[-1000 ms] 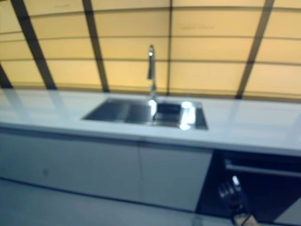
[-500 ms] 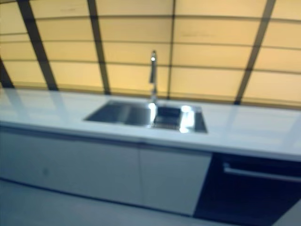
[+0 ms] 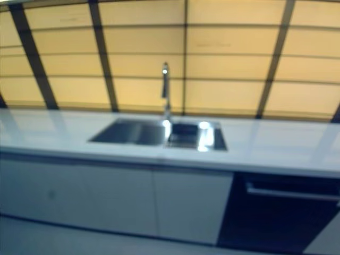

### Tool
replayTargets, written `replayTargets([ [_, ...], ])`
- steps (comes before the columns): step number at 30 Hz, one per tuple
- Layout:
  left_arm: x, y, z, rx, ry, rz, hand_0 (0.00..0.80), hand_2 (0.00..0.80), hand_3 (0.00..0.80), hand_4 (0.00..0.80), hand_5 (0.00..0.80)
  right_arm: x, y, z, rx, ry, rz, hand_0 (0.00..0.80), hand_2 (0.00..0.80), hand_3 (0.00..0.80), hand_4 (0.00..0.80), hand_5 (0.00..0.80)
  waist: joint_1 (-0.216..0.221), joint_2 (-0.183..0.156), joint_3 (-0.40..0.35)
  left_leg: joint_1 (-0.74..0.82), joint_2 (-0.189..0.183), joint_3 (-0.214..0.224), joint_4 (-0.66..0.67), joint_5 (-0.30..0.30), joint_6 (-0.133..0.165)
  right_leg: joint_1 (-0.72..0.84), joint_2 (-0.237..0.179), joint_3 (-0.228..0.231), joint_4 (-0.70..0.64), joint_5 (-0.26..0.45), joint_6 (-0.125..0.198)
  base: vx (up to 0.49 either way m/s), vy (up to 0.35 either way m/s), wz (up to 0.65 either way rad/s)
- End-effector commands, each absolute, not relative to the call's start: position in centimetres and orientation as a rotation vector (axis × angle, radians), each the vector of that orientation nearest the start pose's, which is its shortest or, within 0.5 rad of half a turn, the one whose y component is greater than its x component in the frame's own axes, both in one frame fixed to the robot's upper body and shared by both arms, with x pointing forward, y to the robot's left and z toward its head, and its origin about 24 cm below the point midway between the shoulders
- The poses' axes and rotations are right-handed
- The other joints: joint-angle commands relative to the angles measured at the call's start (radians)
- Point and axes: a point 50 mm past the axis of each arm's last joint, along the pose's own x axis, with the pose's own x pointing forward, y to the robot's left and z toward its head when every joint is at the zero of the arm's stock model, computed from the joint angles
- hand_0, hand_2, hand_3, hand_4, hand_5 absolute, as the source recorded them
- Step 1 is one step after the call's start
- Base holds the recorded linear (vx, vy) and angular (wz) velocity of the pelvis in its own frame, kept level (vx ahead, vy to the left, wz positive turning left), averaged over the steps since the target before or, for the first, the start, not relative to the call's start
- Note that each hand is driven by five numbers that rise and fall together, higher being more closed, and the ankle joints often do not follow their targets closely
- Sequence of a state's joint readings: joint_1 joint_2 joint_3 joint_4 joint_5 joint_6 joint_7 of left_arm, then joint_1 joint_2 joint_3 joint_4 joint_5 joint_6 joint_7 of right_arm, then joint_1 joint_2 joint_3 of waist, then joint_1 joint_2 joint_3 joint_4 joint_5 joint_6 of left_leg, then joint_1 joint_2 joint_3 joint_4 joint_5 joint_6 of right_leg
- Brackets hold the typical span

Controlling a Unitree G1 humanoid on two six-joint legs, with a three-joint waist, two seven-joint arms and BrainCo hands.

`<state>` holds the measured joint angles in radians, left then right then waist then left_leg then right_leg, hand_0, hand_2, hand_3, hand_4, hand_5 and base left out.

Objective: Take plates into dishwasher

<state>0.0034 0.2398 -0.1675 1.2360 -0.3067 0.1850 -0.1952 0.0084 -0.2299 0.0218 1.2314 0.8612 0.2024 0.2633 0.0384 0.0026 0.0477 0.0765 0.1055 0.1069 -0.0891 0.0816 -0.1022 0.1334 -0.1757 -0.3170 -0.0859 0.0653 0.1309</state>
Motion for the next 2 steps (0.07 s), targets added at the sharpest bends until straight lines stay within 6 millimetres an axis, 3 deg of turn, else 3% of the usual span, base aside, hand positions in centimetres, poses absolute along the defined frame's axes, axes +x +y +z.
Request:
replayTargets([
  [1,9.04,21.15,-16.59,-0.111,1.385,-0.009,0.000,0.000,0.000,0.000,0.000,10.47,-20.61,-16.13,0.743,1.166,-0.306,0.000,0.000,0.000,0.000,0.000,-0.012,0.002,0.052,0.011,-0.041,0.069,0.002,-0.067,0.064,-0.012,0.035,-0.012,0.050,-0.058,-0.013,-0.037,-0.007,0.00],
  [2,9.09,21.15,-16.58,-0.105,1.389,-0.011,0.000,0.000,0.000,0.000,0.000,10.54,-20.57,-16.12,0.741,1.167,-0.306,0.000,0.000,0.000,0.000,0.000,-0.012,0.001,0.053,0.011,-0.041,0.069,0.002,-0.067,0.065,-0.013,0.035,-0.011,0.052,-0.058,-0.013,0.000,0.000,0.00],
])
